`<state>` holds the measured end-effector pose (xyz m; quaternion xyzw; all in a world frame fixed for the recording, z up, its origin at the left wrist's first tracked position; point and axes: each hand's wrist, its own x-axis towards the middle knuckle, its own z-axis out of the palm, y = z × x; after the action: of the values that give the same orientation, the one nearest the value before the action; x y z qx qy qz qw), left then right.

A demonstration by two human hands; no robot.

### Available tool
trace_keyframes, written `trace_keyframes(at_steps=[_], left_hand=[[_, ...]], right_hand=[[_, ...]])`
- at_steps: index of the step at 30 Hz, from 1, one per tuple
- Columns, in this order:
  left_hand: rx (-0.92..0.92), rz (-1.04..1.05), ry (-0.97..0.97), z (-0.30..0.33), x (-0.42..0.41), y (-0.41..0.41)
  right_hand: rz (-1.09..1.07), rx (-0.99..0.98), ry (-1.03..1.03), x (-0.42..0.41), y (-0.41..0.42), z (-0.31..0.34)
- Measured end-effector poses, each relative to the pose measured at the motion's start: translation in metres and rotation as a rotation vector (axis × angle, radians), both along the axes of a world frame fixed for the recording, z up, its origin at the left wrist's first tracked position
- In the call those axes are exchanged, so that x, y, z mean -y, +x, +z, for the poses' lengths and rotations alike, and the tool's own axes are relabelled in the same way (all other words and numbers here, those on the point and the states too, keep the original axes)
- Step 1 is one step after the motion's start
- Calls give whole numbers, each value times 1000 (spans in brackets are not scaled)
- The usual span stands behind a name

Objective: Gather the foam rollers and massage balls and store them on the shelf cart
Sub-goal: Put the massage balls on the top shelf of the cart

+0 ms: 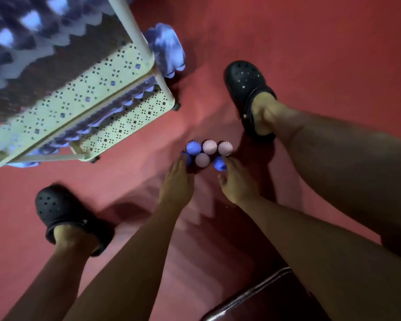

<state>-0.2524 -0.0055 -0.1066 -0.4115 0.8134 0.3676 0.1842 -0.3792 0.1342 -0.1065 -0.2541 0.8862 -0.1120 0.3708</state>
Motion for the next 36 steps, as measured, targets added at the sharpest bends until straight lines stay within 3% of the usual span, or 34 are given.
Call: trace_keyframes(at_steps=[5, 9, 12, 15, 21, 24, 29, 36], left_hand=[[113, 125, -87, -6, -4, -1], [70, 315, 43, -15, -8, 3], [119, 275, 121, -27, -12, 11], [145, 292, 163, -38, -15, 19], [196, 545, 298, -36, -15, 35], [135, 729, 406, -2, -9, 35], [-62, 831, 479, 85, -2, 34], [-397, 791, 254, 251, -1, 55]], right_hand=[[-120, -49, 36, -4, 8, -7], [-381, 30, 5, 7, 14, -16], [-321, 181, 99, 11, 18, -26], [-253, 206, 168, 7, 28, -37], [-278, 206, 116, -4, 36, -34], [-326, 228, -26, -7, 32, -11], [-420, 309, -379, -2, 35, 50], [-226, 276, -655, 28, 35, 205]])
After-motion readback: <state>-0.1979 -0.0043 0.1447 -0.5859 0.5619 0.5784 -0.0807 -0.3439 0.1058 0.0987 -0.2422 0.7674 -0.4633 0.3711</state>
